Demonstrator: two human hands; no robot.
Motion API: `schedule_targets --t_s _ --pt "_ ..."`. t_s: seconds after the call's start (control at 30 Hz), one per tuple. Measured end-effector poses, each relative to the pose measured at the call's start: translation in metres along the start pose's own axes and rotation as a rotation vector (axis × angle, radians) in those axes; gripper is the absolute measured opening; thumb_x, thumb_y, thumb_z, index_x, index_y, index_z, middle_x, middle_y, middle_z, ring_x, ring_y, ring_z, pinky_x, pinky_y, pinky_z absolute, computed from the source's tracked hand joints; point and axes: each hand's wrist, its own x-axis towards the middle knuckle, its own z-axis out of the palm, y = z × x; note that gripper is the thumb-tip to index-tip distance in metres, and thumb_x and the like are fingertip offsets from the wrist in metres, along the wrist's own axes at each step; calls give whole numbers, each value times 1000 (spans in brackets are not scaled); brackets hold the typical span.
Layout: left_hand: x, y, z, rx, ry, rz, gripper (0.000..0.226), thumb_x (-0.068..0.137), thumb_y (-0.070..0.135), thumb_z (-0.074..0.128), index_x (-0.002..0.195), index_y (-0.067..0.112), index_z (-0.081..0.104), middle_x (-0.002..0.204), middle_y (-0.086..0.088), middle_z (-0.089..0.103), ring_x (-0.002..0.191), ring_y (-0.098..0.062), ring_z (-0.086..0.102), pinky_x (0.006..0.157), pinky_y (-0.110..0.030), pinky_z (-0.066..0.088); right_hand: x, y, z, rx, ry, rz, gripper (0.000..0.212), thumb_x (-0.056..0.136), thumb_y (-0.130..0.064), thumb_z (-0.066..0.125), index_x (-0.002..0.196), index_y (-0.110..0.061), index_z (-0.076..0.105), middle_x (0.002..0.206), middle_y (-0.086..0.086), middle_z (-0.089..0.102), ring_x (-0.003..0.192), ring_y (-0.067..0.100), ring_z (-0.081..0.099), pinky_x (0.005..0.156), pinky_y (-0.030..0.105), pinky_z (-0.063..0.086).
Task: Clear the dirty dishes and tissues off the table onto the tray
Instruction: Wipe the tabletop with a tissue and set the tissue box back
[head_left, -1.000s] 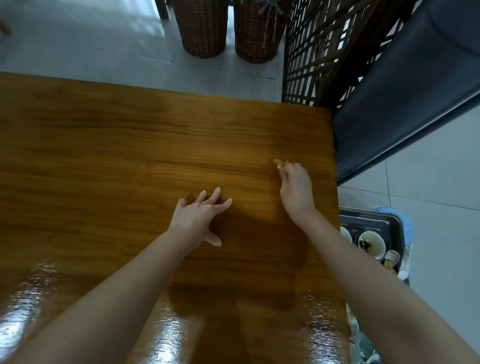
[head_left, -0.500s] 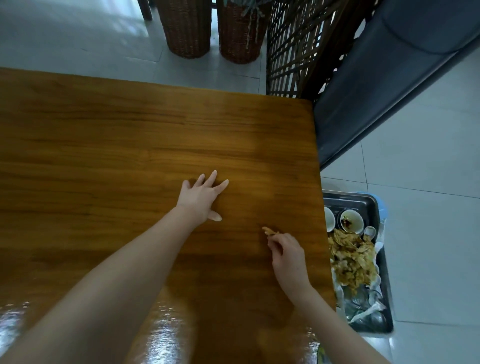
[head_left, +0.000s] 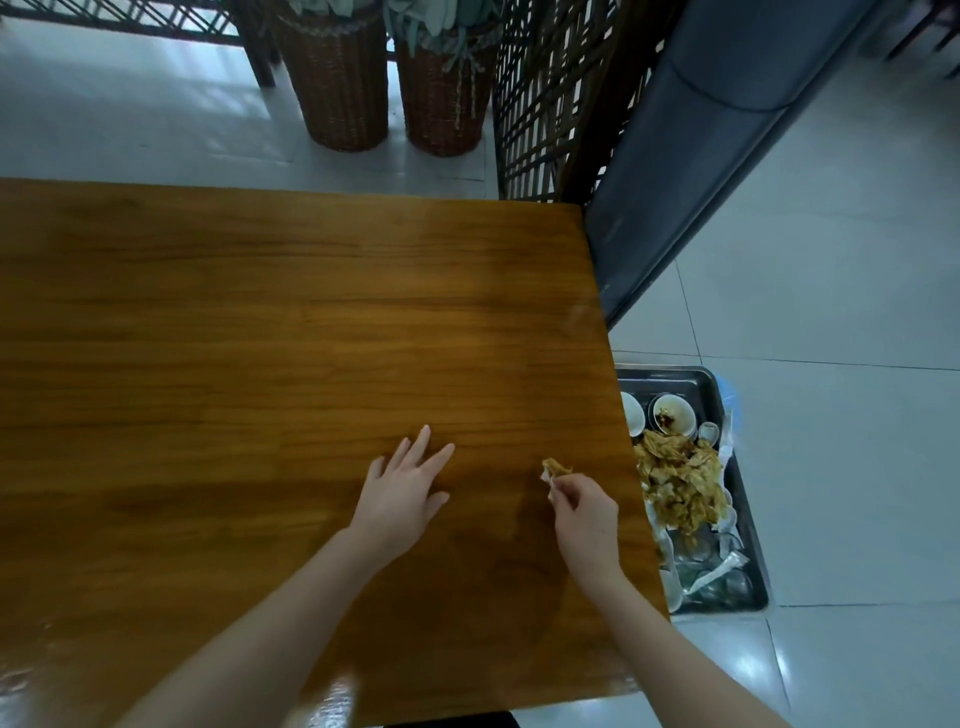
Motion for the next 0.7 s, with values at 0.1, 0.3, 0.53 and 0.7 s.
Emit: schedule_targets --t_s 0.1,0.3,0.53,0.7 --pt "-17 7 4 -27 37 8 62 98 36 47 151 37 15 161 2 -1 148 -20 4 118 -45 11 -27 4 2 16 -3 -7 14 91 -6 57 94 -15 68 83 -9 62 78 3 58 71 23 51" --pt "-41 17 13 -35 27 43 60 98 36 48 151 35 19 161 1 6 147 -21 10 116 -45 18 -67 20 -15 4 -49 35 14 91 -8 57 89 -19 66 81 -13 59 77 2 56 67 16 46" --pt "-60 57 20 -29 8 15 57 99 36 47 150 35 23 161 2 11 147 -20 16 115 -46 22 -67 52 -92 -12 72 35 12 91 -7 59 87 -15 67 78 -6 63 75 8 58 66 23 49" --pt "-60 109 28 -94 39 -38 54 100 35 45 150 32 24 160 2 12 145 -18 23 115 -45 22 -33 90 -156 -7 106 27 11 90 -5 60 97 -7 68 81 -4 63 78 12 60 71 21 48"
